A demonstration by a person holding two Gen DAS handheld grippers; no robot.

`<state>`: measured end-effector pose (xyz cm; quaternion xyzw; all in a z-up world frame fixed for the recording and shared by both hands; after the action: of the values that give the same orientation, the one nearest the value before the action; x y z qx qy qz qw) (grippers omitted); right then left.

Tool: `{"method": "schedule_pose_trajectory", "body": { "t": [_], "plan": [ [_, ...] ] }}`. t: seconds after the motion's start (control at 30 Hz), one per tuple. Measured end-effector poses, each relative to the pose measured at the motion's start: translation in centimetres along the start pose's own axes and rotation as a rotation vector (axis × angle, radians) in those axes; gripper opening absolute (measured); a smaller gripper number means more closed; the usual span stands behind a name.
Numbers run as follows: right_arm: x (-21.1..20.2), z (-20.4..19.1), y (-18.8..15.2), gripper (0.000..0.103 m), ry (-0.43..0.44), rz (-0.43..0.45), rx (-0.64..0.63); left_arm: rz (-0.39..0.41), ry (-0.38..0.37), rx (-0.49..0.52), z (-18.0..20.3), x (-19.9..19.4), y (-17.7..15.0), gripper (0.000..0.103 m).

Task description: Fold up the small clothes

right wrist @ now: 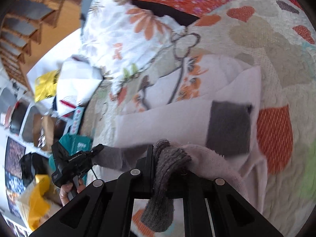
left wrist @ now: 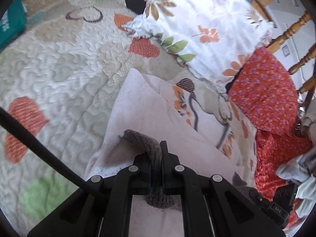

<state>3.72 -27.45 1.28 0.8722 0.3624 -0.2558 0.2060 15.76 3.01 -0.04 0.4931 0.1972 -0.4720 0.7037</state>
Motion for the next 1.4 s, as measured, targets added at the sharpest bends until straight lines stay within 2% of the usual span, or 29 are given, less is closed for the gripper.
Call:
{"method": "schedule_pose_trajectory", "body": {
  "t": [0.1,0.17,0.2,0.23,0.3,0.33,0.37,0.43,0.53,0.63,0.83,0.93,1.03,1.1,1.27,1.4],
  "plan": [
    [1.6,1.3,2.5,0.012,0.031,-0.018,0.055,-0.011,0.0,-0.014,-0.1,2.1,1.6,0.007],
    [2.2,2.5,4.5,0.013,0.117,-0.03,0.14,-0.003,-0.001,-0.024,-0.2,3.1,3.0,0.007],
    [2.3,3.2,5.5,0.017,0.162,-0.027,0.193,0.005,0.004,-0.028,-0.3,3.4,3.5,0.007],
    [2.3,4.2,6.8,0.026,0.19,-0.008,0.252,0.017,0.015,-0.033,-0.4,3.5,4.1,0.013],
    [1.8,5.4,8.5,0.041,0.204,0.039,0.306,0.049,0.044,-0.029,-0.4,3.1,5.0,0.04],
    [1.3,5.7,9.4,0.046,0.205,0.068,0.311,0.085,0.076,-0.017,-0.3,2.6,5.4,0.06],
    [1.0,5.8,9.8,0.048,0.198,0.083,0.309,0.122,0.107,0.0,-0.1,1.9,5.7,0.067],
    [0.4,5.8,10.5,0.051,0.186,0.106,0.306,0.149,0.131,0.033,0.3,1.2,6.1,0.069],
    [-0.1,5.6,10.6,0.052,0.152,0.122,0.275,0.125,0.111,0.069,1.0,1.0,5.8,0.069],
    [0.0,5.0,10.1,0.052,0.1,0.126,0.219,0.105,0.124,0.088,1.1,0.9,4.7,0.069],
    [2.3,1.5,6.9,0.052,-0.025,0.081,-0.016,-0.002,0.113,0.095,0.5,1.5,1.4,0.069],
    [3.9,0.4,5.0,0.052,-0.077,0.038,-0.128,-0.067,0.19,0.166,-0.3,2.1,-0.3,0.069],
    [5.9,1.3,3.4,0.052,-0.137,-0.042,-0.16,-0.127,0.328,0.226,-2.4,2.7,-1.5,0.069],
    [6.3,3.0,3.6,0.049,-0.219,-0.025,-0.151,-0.121,0.381,0.216,-4.1,2.1,-1.8,0.069],
    [3.3,4.0,4.7,0.051,-0.241,0.092,-0.085,-0.06,0.363,0.111,-6.5,-1.2,-2.4,0.069],
    [1.4,4.3,3.2,0.054,-0.239,0.109,-0.071,-0.025,0.345,0.083,-6.9,-3.5,-3.5,0.072]
  ]
}}
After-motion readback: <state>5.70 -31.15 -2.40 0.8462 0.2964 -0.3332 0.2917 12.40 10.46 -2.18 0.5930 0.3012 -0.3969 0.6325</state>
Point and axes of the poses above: each gripper's, at about its wrist camera, not at the fingertips, and x roughly the way its jaws point, z to its right, y to its top, the point moved 7 cm from there along x, roughly the way its jaws point, and after that the axes turned 14 degrees about x, right-handed, at the moved point
